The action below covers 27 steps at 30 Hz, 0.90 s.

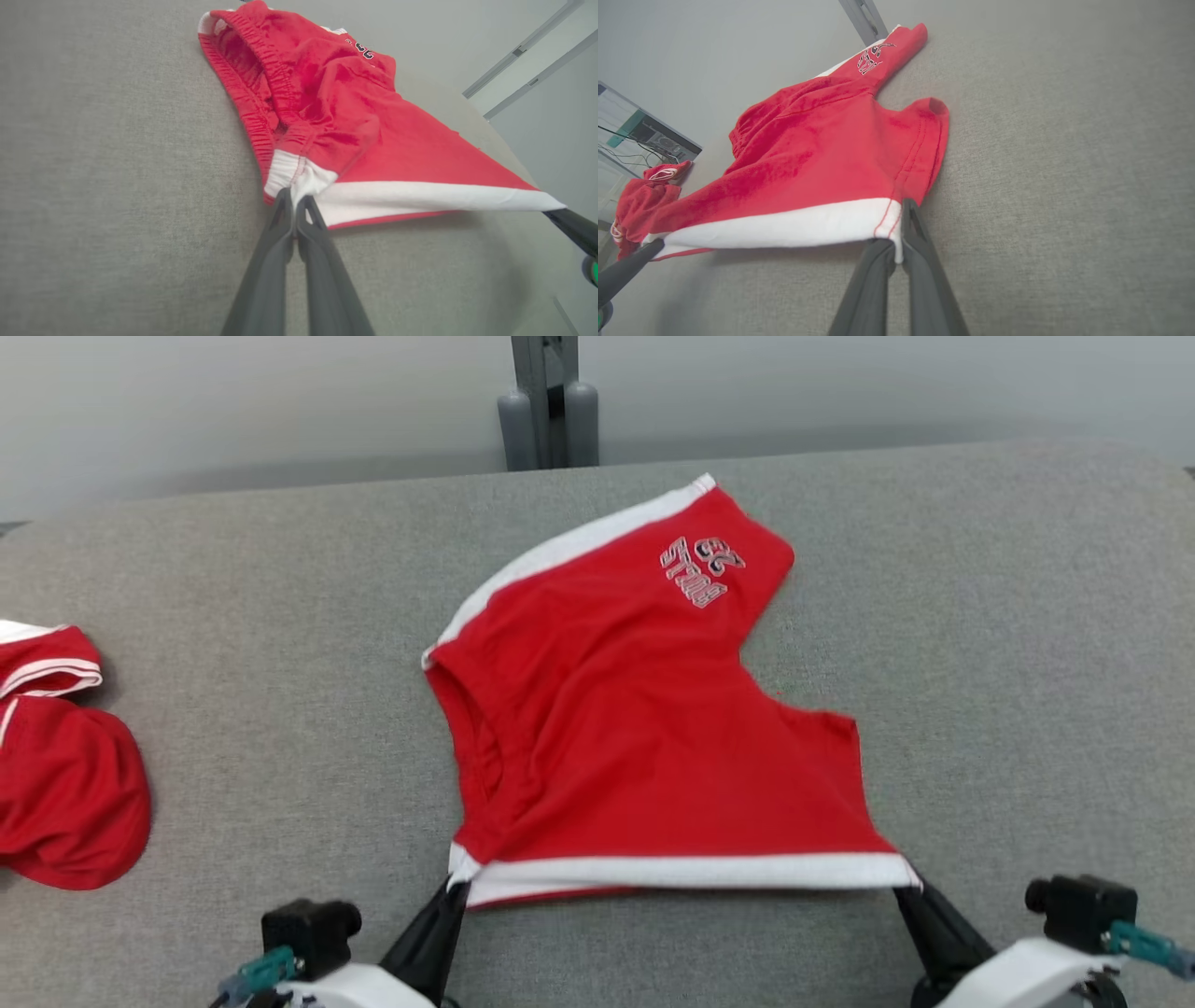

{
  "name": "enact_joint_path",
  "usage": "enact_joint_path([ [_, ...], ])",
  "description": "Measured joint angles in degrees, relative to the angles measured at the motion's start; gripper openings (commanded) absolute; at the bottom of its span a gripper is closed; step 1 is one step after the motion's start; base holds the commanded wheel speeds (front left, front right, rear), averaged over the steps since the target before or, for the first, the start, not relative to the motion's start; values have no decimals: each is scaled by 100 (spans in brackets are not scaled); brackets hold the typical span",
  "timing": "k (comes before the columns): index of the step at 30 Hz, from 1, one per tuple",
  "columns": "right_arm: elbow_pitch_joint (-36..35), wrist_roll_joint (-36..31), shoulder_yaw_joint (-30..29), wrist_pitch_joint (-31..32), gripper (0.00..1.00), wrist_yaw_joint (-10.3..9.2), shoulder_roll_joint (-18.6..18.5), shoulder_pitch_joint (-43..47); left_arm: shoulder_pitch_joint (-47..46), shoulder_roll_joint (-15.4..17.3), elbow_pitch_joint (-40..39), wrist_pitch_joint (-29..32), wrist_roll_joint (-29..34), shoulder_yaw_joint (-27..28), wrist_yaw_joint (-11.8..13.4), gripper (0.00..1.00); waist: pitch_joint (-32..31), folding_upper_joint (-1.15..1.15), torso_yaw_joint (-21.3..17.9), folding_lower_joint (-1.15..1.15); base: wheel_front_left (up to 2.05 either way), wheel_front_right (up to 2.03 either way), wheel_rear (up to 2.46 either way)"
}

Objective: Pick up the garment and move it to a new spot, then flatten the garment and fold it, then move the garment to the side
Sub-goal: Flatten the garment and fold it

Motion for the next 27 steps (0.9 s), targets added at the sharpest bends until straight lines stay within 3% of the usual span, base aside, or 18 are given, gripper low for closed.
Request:
enact_joint_path([
  [8,-1414,-439,-679,1149,0,0,430,1404,961,423,-1032,861,-127,-111,442,0,-305,0,58,0,0,0,0],
  [14,-2186,-713,-918,1671,0,1,516,1919,1432,660,-1724,1181,-189,-40,733,0,-401,0,4,0,0,0,0],
  [20,-2385,-870,-1173,1599,0,2,534,1683,1342,691,-1992,1192,-190,30,772,0,-423,0,25,0,0,0,0],
  [27,-1971,-1181,-1263,1295,0,8,535,520,594,522,-1893,1181,-229,55,677,0,-229,0,142,0,0,0,0],
])
